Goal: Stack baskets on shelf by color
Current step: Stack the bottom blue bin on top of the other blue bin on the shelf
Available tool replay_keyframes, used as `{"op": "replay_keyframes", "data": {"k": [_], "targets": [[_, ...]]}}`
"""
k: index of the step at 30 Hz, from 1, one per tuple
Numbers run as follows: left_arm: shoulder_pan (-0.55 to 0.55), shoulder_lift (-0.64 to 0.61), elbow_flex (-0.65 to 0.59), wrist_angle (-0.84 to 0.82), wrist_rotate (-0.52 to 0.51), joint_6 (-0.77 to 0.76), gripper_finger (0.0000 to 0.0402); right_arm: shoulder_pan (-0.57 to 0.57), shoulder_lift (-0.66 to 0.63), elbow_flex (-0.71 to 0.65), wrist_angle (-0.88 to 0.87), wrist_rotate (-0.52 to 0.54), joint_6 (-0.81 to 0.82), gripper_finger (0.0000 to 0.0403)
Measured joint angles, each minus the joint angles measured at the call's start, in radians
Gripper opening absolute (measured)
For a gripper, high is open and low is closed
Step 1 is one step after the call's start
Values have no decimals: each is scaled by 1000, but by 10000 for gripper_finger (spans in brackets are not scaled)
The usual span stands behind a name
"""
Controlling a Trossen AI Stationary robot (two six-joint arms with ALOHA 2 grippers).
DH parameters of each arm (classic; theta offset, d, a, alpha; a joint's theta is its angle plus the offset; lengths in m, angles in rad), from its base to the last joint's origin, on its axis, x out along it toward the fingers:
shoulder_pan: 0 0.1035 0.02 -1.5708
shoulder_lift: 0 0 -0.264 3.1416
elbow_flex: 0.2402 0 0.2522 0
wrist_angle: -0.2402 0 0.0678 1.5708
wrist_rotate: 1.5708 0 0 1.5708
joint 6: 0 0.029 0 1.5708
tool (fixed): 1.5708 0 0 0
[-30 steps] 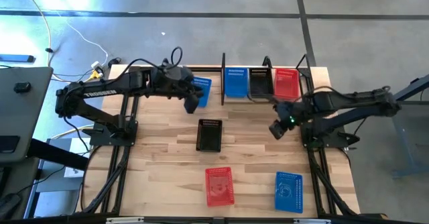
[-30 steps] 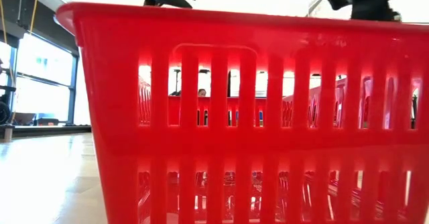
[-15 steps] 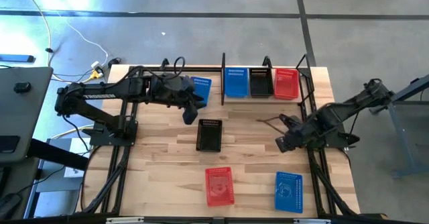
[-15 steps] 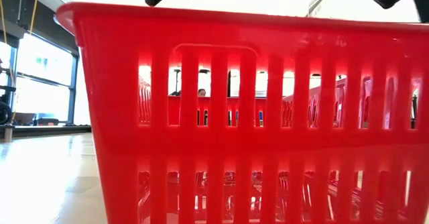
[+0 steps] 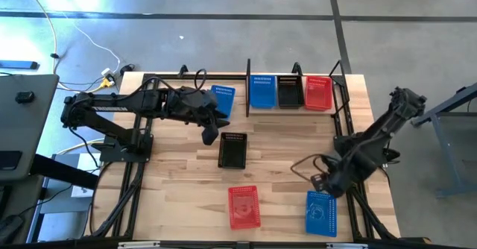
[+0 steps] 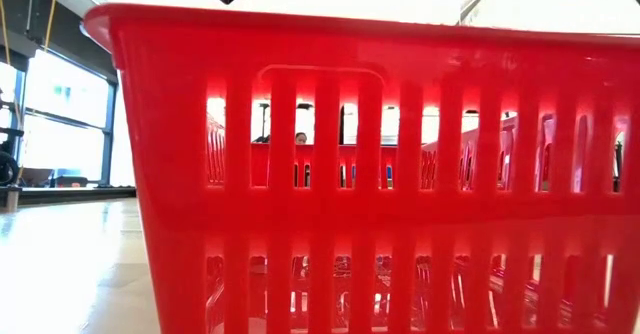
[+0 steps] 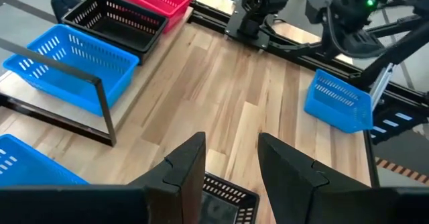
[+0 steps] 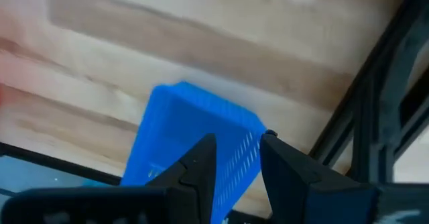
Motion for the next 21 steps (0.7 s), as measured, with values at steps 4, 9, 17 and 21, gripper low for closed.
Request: {"op": "replay_keyframes", "data": {"k": [4, 9, 17, 21], "targets": [[0, 0, 0, 0, 0, 0, 129, 70, 63, 0, 59, -12, 98, 101], [0, 0, 0, 0, 0, -7, 129, 121, 136, 0, 116, -63, 171, 101], [0, 0, 0, 0, 0, -8, 129, 145, 208, 0, 174, -138, 177, 101], [0, 0, 0, 0, 0, -8, 129, 147, 235, 0, 179, -163, 183, 101]]}}
